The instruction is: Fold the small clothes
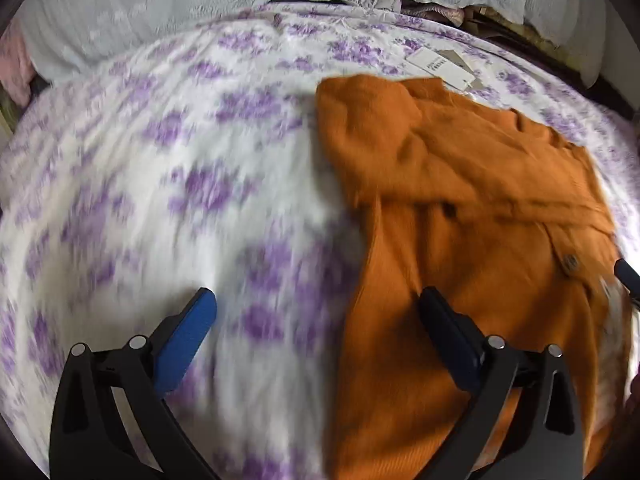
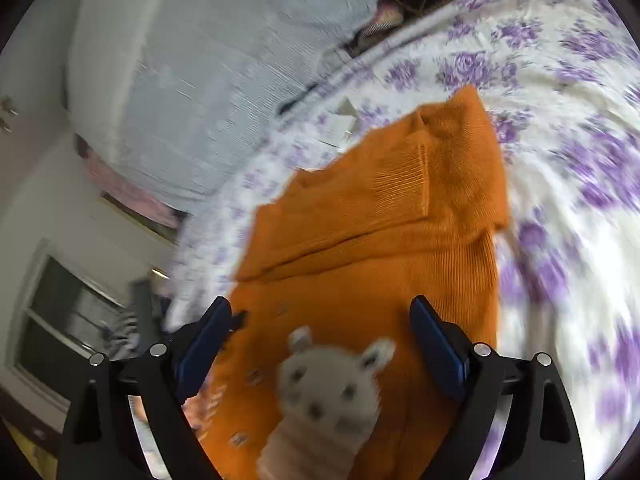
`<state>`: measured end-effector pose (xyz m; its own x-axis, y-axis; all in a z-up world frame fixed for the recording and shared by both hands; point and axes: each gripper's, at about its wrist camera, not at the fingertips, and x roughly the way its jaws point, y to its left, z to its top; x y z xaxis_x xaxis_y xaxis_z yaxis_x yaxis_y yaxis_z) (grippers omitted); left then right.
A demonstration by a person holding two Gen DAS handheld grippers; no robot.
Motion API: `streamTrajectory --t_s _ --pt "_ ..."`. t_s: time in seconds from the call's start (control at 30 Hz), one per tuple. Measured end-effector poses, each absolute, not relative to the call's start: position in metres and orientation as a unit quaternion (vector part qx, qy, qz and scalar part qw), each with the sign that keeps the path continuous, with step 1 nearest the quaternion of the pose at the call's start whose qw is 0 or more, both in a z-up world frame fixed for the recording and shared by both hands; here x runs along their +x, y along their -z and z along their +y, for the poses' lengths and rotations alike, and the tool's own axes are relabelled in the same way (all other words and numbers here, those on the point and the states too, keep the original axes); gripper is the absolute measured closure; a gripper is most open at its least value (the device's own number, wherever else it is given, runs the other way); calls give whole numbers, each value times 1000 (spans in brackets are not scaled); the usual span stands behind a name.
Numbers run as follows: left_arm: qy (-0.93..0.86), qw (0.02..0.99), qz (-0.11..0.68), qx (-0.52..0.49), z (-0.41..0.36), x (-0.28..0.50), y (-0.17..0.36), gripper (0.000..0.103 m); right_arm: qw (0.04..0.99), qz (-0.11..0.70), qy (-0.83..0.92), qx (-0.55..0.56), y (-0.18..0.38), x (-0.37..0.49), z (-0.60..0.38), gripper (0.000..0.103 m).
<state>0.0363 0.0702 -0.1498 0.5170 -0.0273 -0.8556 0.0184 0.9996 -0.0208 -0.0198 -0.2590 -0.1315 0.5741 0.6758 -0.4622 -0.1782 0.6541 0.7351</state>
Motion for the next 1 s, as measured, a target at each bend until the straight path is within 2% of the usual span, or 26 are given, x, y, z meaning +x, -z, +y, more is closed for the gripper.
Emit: streamTrajectory --t_s 0.47,0.77,0.93,1.0 --pt "143 861 487 -45 82 -76 147 5 831 375 -250 327 147 -103 -280 11" --pt "215 836 490 -123 98 -83 147 5 821 388 -284 307 146 -133 -269 11" --pt "290 789 495 -221 110 -79 148 5 820 388 -295 301 145 -144 -266 11" --pt "300 781 498 -228 106 -76 149 5 819 390 -293 301 146 -142 -265 11"
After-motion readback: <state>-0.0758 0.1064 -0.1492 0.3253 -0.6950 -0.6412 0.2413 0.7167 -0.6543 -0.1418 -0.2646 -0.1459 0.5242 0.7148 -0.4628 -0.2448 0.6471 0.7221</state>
